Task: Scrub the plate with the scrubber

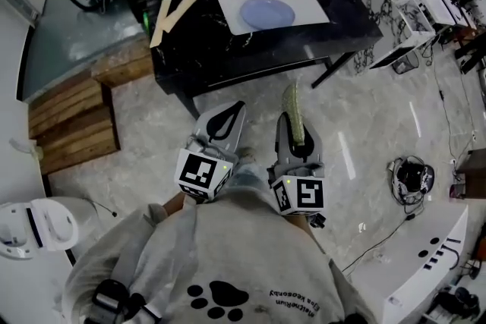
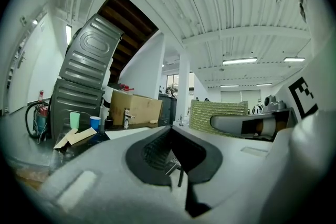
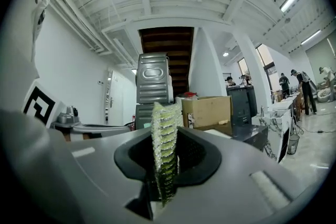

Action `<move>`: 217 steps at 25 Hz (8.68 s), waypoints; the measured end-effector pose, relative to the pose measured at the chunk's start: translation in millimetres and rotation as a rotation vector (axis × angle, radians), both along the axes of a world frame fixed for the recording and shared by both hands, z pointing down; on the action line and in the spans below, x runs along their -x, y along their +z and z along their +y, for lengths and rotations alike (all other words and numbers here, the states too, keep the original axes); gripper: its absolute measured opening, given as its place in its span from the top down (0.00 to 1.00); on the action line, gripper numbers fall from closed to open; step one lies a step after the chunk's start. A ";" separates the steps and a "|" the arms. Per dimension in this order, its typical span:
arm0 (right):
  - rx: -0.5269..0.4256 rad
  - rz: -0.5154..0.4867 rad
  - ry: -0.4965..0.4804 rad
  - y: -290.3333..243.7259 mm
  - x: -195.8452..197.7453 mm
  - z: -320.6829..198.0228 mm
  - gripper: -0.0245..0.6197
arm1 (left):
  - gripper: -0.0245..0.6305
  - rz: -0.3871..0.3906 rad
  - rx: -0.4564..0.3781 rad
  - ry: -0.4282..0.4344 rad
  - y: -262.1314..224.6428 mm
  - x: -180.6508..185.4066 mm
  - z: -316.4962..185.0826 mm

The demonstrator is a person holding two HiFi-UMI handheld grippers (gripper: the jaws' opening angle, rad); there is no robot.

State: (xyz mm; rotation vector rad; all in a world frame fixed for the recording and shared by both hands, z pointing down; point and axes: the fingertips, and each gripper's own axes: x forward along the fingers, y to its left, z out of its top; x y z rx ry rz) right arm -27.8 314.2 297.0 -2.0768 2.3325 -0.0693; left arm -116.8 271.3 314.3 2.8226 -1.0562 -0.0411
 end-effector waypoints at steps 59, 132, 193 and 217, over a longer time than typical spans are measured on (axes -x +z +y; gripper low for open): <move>0.207 -0.055 -0.117 66.9 -130.3 -416.7 0.85 | 0.95 -0.183 0.179 -0.045 99.7 -118.2 -415.2; 0.361 -0.173 -0.143 132.9 -220.0 -474.1 0.85 | 0.92 -1.334 -0.017 1.000 328.2 -190.7 -372.2; 0.491 0.755 -0.929 113.9 -103.7 -482.6 0.85 | 0.93 -1.223 -0.435 0.998 128.7 -163.9 -336.6; 0.642 1.185 -1.306 147.5 -69.8 -440.0 0.86 | 0.92 -1.280 -0.546 1.062 115.7 -161.3 -328.0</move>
